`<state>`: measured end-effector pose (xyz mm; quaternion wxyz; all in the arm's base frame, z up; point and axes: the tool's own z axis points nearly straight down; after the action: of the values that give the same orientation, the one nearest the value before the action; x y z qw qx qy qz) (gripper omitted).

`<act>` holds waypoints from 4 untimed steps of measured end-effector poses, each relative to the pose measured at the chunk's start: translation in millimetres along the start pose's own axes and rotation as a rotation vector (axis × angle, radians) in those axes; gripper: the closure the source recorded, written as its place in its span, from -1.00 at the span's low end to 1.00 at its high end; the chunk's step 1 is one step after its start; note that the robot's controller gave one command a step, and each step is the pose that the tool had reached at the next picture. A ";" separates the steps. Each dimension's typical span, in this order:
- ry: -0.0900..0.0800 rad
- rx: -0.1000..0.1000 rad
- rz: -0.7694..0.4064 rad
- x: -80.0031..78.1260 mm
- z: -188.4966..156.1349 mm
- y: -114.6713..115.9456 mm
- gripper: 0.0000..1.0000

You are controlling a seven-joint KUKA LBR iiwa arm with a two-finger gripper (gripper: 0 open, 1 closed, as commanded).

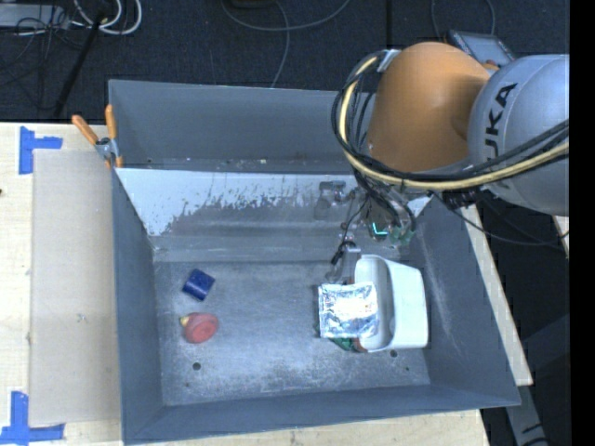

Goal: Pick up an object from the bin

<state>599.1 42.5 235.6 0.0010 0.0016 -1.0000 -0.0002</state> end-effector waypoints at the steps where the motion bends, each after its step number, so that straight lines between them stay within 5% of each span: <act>1: 0.006 0.000 -0.280 45.1 143.3 -23.2 -1.00; 2: -0.004 -0.005 -0.412 56.6 165.3 -82.4 -1.00; 3: -0.009 -0.006 -0.412 54.6 162.4 -80.4 1.00; 4: -0.009 0.002 -0.403 68.3 82.8 -88.4 1.00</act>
Offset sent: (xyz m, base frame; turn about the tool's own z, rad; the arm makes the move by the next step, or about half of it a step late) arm -0.0432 -0.0235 -0.1392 -0.2802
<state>530.9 -46.1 152.9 -0.0035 0.2018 -0.9794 0.0008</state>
